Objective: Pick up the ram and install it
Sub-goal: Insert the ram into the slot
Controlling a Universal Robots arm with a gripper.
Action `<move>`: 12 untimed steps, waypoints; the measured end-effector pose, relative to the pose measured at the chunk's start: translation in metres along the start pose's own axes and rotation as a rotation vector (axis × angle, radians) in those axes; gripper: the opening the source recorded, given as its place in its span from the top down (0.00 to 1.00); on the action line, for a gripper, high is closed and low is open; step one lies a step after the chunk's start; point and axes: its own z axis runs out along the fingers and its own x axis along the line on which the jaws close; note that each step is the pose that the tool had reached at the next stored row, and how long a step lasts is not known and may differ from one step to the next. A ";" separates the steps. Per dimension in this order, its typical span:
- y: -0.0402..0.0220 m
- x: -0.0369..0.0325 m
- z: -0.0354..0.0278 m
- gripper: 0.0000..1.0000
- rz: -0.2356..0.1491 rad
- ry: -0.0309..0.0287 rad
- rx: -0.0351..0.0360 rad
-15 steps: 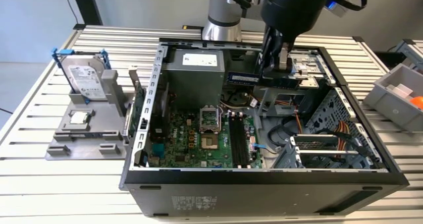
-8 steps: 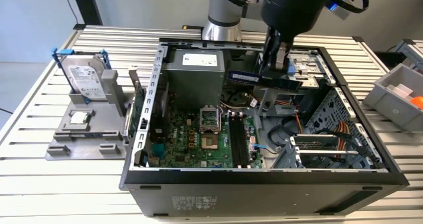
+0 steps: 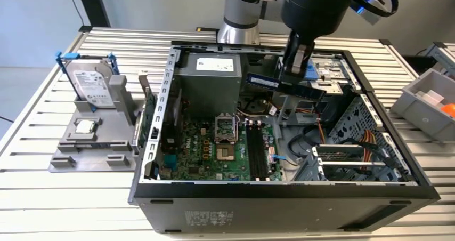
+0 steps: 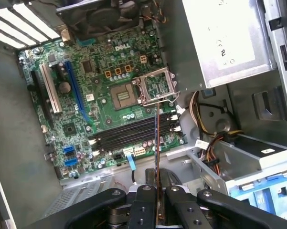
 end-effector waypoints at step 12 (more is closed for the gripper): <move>0.0000 0.0000 0.0000 1.00 0.145 -0.0003 0.0064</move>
